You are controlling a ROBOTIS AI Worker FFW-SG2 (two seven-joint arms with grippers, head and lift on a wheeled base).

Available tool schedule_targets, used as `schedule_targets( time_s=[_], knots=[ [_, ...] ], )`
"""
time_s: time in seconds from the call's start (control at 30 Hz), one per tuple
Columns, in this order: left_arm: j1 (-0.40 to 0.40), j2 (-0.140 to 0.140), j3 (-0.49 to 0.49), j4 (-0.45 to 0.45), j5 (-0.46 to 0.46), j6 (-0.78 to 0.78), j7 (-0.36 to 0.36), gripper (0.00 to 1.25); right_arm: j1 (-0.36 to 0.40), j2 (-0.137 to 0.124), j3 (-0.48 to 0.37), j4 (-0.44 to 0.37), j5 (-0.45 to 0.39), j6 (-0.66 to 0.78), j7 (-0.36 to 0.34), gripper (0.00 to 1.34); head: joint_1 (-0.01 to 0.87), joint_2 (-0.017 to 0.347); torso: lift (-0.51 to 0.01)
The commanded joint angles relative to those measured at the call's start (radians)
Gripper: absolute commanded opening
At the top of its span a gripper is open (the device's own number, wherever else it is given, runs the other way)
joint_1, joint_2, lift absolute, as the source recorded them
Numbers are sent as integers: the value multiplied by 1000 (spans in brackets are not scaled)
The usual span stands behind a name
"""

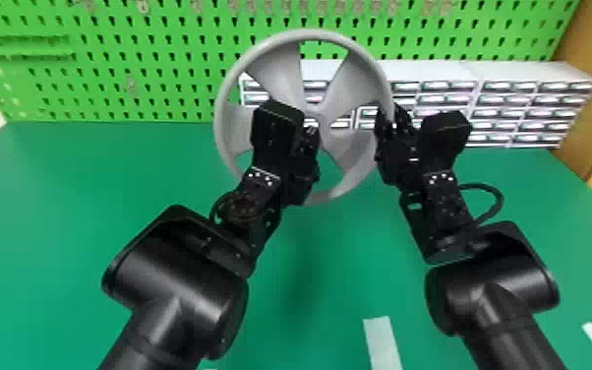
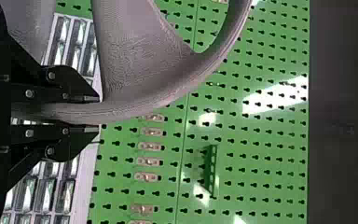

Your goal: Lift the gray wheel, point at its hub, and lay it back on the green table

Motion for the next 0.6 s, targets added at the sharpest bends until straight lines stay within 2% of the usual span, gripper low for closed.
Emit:
schedule_targets(
  time_s=[0.0,0.57],
  knots=[
    [1,0,3,0,-3,-4,2,54,0,0,-1,0,0,-1,0,120,692,48,-93],
    [0,-2,4,0,-7,-18,2,54,-3,-2,5,0,14,-1,0,120,692,48,-93]
  ],
)
